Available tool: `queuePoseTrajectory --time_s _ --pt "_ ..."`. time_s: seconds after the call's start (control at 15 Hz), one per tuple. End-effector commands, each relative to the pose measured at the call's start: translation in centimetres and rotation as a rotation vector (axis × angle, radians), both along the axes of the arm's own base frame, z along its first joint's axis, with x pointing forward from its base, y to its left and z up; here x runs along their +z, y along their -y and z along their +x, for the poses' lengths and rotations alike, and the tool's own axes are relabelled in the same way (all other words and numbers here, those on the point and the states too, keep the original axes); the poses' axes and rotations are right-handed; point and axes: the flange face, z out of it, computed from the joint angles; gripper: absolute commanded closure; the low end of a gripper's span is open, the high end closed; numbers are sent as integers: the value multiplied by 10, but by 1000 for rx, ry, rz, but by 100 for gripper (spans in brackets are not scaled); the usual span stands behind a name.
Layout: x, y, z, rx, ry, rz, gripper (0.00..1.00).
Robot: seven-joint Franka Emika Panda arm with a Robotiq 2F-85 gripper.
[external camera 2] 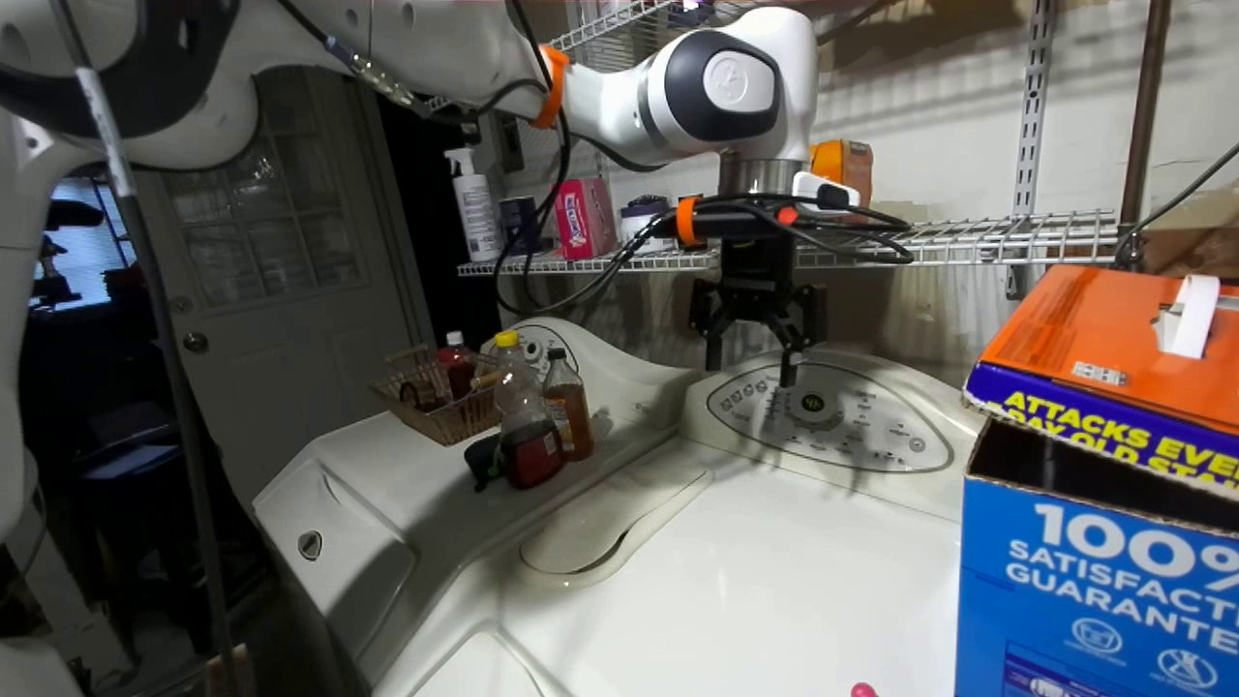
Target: Press a button on the washing machine on the right.
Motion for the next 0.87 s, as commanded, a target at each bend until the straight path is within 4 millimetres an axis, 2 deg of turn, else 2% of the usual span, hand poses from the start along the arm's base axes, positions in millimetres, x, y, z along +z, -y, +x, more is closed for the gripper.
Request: queuePoseTrajectory --time_s 0.0,0.8 --pt "5 -1 -3 -5 0 12 0" --pt "4 -1 -8 -11 -9 26 0"
